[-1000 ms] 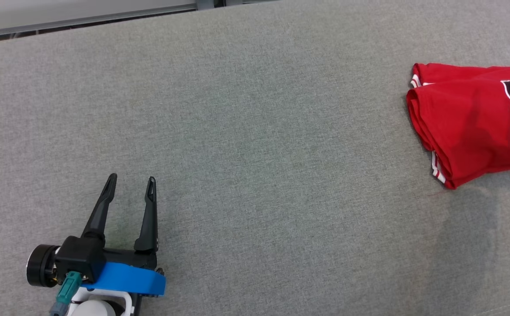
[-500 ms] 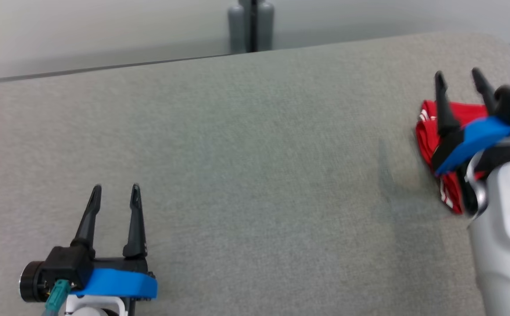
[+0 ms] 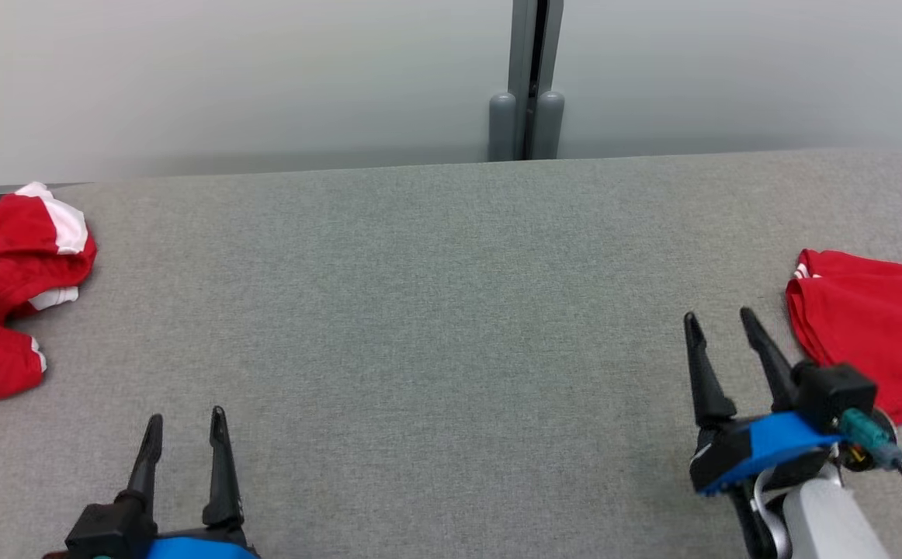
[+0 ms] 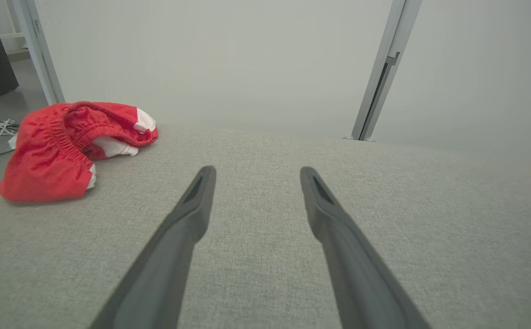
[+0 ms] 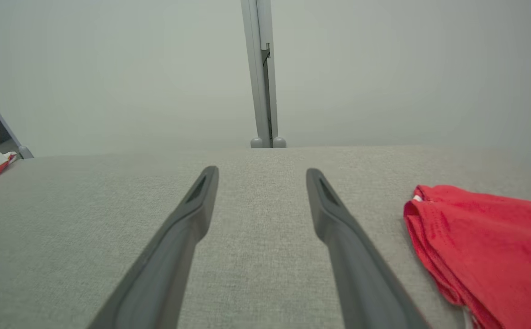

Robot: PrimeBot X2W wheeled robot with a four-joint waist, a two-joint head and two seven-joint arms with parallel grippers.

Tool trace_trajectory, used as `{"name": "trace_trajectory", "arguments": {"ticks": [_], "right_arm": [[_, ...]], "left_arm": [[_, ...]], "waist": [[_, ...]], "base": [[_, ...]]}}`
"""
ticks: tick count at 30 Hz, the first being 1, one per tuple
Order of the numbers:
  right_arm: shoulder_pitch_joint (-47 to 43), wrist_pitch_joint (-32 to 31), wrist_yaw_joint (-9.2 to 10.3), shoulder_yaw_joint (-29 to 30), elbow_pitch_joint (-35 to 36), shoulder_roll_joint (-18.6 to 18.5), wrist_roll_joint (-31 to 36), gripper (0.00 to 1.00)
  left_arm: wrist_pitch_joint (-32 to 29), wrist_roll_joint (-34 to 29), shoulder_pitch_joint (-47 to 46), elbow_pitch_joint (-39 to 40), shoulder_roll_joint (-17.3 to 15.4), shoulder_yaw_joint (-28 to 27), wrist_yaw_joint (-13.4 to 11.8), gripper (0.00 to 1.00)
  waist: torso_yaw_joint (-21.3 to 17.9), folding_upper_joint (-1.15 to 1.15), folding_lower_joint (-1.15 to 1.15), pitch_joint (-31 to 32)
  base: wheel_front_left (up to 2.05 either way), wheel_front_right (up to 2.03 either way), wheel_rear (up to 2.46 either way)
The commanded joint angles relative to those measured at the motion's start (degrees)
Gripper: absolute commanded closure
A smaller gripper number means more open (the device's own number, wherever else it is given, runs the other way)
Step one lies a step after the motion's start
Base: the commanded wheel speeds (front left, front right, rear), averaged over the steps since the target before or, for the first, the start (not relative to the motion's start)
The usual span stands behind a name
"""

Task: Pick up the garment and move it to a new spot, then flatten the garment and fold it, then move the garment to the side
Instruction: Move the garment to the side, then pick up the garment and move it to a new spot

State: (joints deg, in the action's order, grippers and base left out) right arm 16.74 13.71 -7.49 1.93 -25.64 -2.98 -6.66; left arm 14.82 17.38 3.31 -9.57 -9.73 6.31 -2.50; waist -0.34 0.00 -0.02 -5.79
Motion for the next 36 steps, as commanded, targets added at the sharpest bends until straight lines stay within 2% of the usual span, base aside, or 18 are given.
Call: {"name": "trace_trajectory", "arguments": {"ticks": [1,10,36], "right_arm": [[-3.18,0.6,-0.01,-1.75,2.25,0.04,-1.33,0.0],[-10.88,1.45,-0.01,-5.94,7.78,0.03,-7.55,0.0],[-13.23,1.57,-0.01,-5.24,8.18,0.06,-4.54,0.0]], "left_arm": [[0.27,0.18,1.13,-0.19,0.39,0.4,0.07,0.0],[0.36,0.54,2.69,-0.41,0.93,0.9,-0.02,0.0],[-0.84,1.03,1.7,-0.56,0.57,3.11,0.01,0.0]], "waist": [[0.31,0.0,0.02,0.43],[0.95,0.0,0.02,1.96],[2.89,0.0,0.02,2.83]], "base": [[0.0,0.0,0.0],[0.0,0.0,0.0],[0.0,0.0,0.0]]}}
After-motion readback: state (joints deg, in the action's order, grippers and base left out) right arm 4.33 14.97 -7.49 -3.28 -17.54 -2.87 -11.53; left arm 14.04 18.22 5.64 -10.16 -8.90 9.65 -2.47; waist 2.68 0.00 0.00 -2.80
